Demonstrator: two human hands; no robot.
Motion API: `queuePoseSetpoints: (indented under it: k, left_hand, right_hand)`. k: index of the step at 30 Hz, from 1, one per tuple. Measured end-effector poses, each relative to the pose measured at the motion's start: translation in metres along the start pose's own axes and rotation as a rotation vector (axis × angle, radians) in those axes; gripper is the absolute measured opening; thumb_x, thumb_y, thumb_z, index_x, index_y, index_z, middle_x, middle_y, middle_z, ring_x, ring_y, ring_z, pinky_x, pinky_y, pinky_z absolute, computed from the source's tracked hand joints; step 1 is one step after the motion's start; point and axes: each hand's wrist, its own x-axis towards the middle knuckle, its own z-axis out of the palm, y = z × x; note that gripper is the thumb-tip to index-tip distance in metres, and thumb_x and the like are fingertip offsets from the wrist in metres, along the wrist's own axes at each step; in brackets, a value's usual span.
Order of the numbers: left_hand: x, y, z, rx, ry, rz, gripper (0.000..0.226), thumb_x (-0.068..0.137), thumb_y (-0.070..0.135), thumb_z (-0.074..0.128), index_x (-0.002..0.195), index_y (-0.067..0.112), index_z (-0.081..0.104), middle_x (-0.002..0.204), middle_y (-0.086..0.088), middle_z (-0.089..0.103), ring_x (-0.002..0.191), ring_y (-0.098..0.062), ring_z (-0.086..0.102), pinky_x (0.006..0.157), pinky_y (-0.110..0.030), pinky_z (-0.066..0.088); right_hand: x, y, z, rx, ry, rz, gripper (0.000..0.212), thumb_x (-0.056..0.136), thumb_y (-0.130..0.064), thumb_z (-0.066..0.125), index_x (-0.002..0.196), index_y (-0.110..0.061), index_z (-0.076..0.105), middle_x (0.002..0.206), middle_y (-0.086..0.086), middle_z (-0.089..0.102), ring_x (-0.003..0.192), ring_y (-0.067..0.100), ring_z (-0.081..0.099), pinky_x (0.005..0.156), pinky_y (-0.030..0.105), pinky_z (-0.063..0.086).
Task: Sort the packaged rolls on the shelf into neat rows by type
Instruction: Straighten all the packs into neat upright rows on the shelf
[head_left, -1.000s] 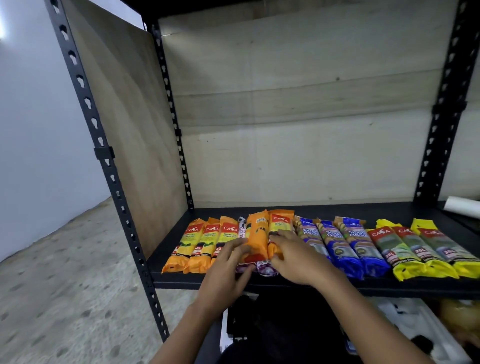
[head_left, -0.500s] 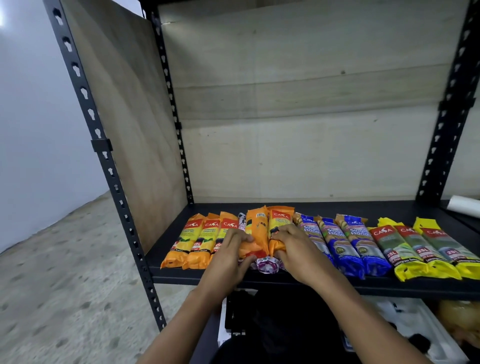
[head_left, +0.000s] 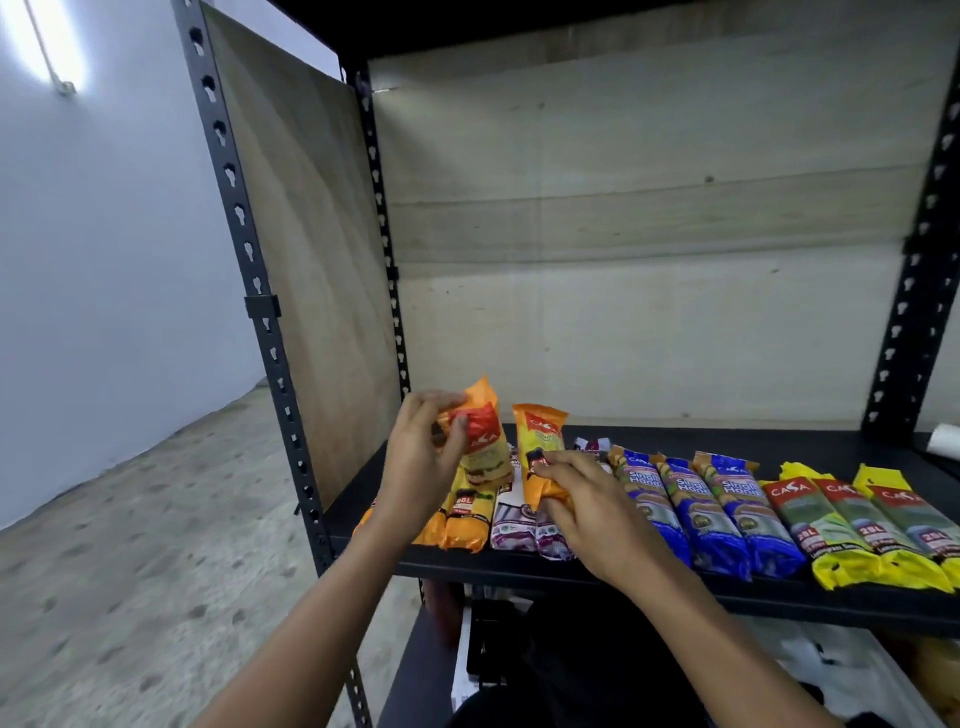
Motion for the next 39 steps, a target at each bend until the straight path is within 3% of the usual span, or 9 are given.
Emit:
queuePoseSetpoints:
  k: [3, 6, 10, 13, 19, 24, 28, 32, 39]
  left_hand:
    - [0.016, -0.005, -0.020, -0.008, 0.088, -0.085, 0.023, 0.099, 0.032, 0.055, 0.116, 0.018, 0.064, 0.109, 0.004, 0.057, 0.097, -0.010, 0.061, 0.074, -0.022, 0.056]
    - [0.029, -0.012, -0.035, 0.068, 0.174, -0.153, 0.019, 0.100, 0.034, 0.054, 0.098, 0.016, 0.060, 0.089, 0.001, 0.062, 0.077, -0.010, 0.062, 0.060, -0.015, 0.048]
    - [0.043, -0.026, -0.045, 0.061, 0.164, -0.250, 0.019, 0.101, 0.037, 0.052, 0.095, 0.020, 0.060, 0.074, 0.001, 0.065, 0.062, -0.010, 0.062, 0.048, -0.017, 0.044]
    - [0.059, -0.048, -0.040, -0.018, 0.056, -0.482, 0.026, 0.099, 0.044, 0.054, 0.098, 0.019, 0.061, 0.076, -0.003, 0.071, 0.064, -0.016, 0.069, 0.055, -0.032, 0.053]
    - [0.074, -0.103, -0.014, -0.079, -0.085, -0.700, 0.033, 0.092, 0.049, 0.062, 0.106, 0.019, 0.061, 0.089, 0.000, 0.073, 0.075, -0.013, 0.071, 0.058, -0.025, 0.050]
    - [0.069, -0.135, 0.002, -0.195, -0.161, -0.818, 0.035, 0.090, 0.049, 0.065, 0.109, 0.020, 0.061, 0.101, -0.004, 0.073, 0.086, -0.017, 0.071, 0.071, -0.031, 0.055]
    - [0.059, -0.149, 0.007, -0.165, -0.331, -0.790, 0.044, 0.091, 0.041, 0.068, 0.128, 0.023, 0.053, 0.109, 0.005, 0.064, 0.089, -0.012, 0.067, 0.064, -0.025, 0.052]
    - [0.048, -0.178, 0.015, 0.011, -0.410, -0.707, 0.054, 0.091, 0.045, 0.066, 0.139, 0.025, 0.051, 0.132, -0.001, 0.056, 0.110, -0.018, 0.059, 0.091, -0.039, 0.054]
    - [0.036, -0.180, 0.001, 0.022, -0.430, -0.695, 0.060, 0.091, 0.057, 0.057, 0.144, 0.030, 0.046, 0.145, -0.002, 0.049, 0.125, -0.020, 0.052, 0.100, -0.044, 0.049]
  right_hand:
    - [0.005, -0.011, 0.008, 0.063, -0.020, -0.057, 0.041, 0.097, -0.024, 0.057, 0.138, -0.023, 0.053, 0.145, -0.009, 0.041, 0.129, 0.009, 0.043, 0.102, 0.020, 0.035]
    - [0.011, -0.020, 0.019, 0.090, -0.037, -0.103, 0.041, 0.097, -0.024, 0.057, 0.138, -0.022, 0.053, 0.144, -0.009, 0.042, 0.129, 0.009, 0.044, 0.104, 0.023, 0.038]
    - [0.021, -0.025, 0.038, 0.099, -0.054, -0.145, 0.039, 0.095, -0.025, 0.060, 0.134, -0.021, 0.056, 0.143, -0.007, 0.045, 0.128, 0.013, 0.047, 0.105, 0.029, 0.041]
    - [0.031, -0.031, 0.052, 0.097, -0.074, -0.150, 0.040, 0.095, -0.026, 0.061, 0.134, -0.020, 0.057, 0.142, -0.006, 0.045, 0.130, 0.013, 0.045, 0.106, 0.028, 0.040]
    - [0.035, -0.038, 0.083, 0.059, -0.074, -0.129, 0.043, 0.093, -0.030, 0.064, 0.135, -0.021, 0.058, 0.141, -0.005, 0.047, 0.128, 0.011, 0.046, 0.103, 0.026, 0.042]
    - [0.040, -0.042, 0.093, -0.023, -0.065, -0.140, 0.044, 0.091, -0.033, 0.066, 0.132, -0.022, 0.059, 0.138, -0.001, 0.048, 0.129, 0.014, 0.044, 0.095, 0.031, 0.051]
    - [0.045, -0.045, 0.099, -0.076, -0.086, -0.136, 0.046, 0.091, -0.036, 0.064, 0.135, -0.024, 0.055, 0.137, -0.002, 0.042, 0.129, 0.013, 0.039, 0.088, 0.031, 0.055]
    - [0.046, -0.048, 0.109, -0.064, -0.083, -0.133, 0.047, 0.091, -0.037, 0.062, 0.136, -0.024, 0.053, 0.138, -0.003, 0.041, 0.132, 0.013, 0.036, 0.091, 0.036, 0.054]
    - [0.048, -0.048, 0.105, -0.035, -0.087, -0.124, 0.056, 0.092, -0.043, 0.061, 0.143, -0.028, 0.044, 0.142, -0.005, 0.034, 0.134, 0.011, 0.032, 0.097, 0.033, 0.051]
